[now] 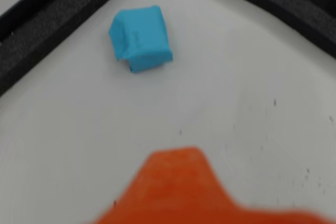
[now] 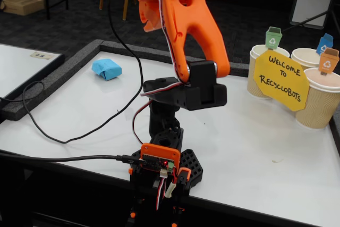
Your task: Sort rubbish by color.
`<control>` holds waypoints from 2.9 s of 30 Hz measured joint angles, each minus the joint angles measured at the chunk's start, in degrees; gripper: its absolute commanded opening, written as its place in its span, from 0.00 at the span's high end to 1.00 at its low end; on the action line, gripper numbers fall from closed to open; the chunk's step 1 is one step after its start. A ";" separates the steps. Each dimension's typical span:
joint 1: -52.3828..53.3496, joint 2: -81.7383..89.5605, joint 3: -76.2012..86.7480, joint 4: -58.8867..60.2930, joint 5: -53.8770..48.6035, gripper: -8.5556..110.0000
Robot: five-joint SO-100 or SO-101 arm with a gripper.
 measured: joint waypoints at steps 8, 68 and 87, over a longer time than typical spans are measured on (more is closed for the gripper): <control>0.00 0.09 1.58 -2.90 0.00 0.93; -7.82 -95.10 -52.56 -11.87 0.00 0.60; -4.31 -112.85 -70.93 -6.77 0.00 0.63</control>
